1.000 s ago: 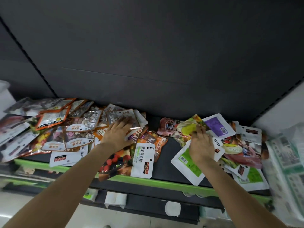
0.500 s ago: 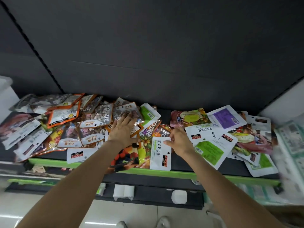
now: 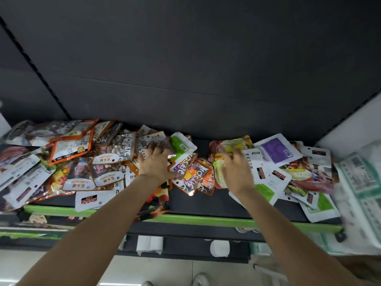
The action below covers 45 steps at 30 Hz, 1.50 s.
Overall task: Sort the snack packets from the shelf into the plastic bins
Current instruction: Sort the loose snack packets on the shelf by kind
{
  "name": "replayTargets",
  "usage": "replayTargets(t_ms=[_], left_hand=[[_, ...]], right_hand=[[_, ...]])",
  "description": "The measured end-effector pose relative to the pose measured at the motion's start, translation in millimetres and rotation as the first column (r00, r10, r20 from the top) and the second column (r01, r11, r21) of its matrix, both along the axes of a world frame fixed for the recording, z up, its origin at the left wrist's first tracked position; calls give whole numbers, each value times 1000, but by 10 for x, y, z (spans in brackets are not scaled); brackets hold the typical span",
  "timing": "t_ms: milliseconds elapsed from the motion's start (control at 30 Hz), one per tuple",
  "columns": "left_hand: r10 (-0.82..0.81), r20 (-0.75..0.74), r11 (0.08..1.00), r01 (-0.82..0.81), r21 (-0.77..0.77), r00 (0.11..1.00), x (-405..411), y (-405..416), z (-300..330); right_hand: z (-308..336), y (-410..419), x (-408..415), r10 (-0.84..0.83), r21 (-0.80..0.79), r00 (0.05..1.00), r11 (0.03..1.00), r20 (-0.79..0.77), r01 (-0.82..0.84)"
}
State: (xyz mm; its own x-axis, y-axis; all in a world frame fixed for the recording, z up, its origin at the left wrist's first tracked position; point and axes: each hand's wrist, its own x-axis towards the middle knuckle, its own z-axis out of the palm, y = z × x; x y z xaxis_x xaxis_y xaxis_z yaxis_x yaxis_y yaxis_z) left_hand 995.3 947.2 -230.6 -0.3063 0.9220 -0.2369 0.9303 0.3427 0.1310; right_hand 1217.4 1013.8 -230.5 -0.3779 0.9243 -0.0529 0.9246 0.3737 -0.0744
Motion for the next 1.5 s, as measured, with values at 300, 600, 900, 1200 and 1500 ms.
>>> replayTargets(t_ms=[300, 600, 900, 1200, 1500], left_hand=[[-39, -11, 998, 40, 57, 999, -66, -96, -52], [-189, -59, 976, 181, -117, 980, -386, -121, 44], [-85, 18, 995, 86, -52, 996, -273, -141, -60], [-54, -65, 997, 50, -59, 996, -75, -119, -12], [-122, 60, 977, 109, 184, 991, 217, -61, -26]], right_hand=[[-132, 169, 352, 106, -163, 979, 984, 174, -77], [74, 241, -656, 16, -356, 960, 927, -278, -118], [120, 216, -980, -263, -352, 864, 930, -429, 108], [84, 245, -59, -359, -254, 678, 933, -642, 254], [128, 232, 123, -206, -88, 927, 978, -313, 188]])
